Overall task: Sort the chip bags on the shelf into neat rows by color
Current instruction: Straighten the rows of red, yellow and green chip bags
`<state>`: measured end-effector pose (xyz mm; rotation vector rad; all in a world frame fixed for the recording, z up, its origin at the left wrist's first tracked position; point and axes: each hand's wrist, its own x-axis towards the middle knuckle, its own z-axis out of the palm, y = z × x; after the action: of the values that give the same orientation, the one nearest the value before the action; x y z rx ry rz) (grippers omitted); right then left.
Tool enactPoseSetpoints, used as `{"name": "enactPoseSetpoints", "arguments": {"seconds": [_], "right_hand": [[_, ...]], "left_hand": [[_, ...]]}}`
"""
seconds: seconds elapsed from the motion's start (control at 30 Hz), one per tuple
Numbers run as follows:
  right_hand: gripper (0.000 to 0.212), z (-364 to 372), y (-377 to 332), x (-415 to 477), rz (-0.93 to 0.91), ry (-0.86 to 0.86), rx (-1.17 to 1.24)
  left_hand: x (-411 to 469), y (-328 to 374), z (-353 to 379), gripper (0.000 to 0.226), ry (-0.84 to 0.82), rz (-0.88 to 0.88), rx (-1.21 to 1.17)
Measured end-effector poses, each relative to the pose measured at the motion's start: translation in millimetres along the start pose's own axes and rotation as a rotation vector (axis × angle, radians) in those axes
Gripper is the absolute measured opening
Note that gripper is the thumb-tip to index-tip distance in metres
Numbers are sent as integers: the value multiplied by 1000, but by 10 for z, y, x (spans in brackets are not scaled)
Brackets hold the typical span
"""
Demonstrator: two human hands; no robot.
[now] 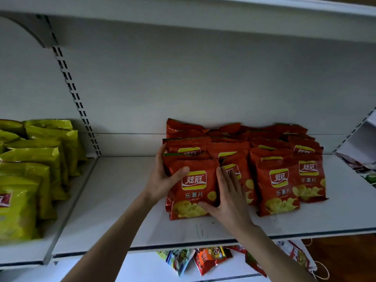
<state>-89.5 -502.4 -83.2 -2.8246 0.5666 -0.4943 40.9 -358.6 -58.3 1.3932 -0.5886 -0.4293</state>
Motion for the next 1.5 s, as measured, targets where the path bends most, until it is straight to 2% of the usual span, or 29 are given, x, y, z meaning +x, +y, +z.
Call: {"name": "enactPoseSetpoints", "arguments": {"seconds": [0.07,0.17,0.37,0.47,0.57,0.63,0.8,1.03,1.13,1.37,1.43,1.5], "right_hand": [[107,-11,-20,0,5,-6,-21],[109,-42,-86,6,-13,13,-11],[103,-49,-208,71,-8,27,86],[103,-27,-231,93,-25,81,87],[99,-42,-209,144,-25,122,70],[99,-38,-184,171,-19,126,44],[97,48,-151,98,-5,99,26],[97,17,-138,82,31,99,38],[97,23,-133,80,31,108,49],[97,39,-134,75,28,99,62],[97,38,-132,74,30,96,58],[97,42,-128,72,28,101,60]], "left_hand": [[20,66,6,76,91,3,-18],[184,150,65,39,291,-24,-42],[364,157,84,17,358,-69,126],[355,132,57,24,391,-23,98],[390,130,62,31,347,84,68],[431,101,72,35,308,130,138],[470,46,16,49,143,102,175],[549,187,-26,64,237,46,343],[582,199,-26,56,204,27,508],[589,199,-38,47,175,14,556],[603,194,-64,52,145,-10,580],[600,206,-79,63,129,-57,475]]}}
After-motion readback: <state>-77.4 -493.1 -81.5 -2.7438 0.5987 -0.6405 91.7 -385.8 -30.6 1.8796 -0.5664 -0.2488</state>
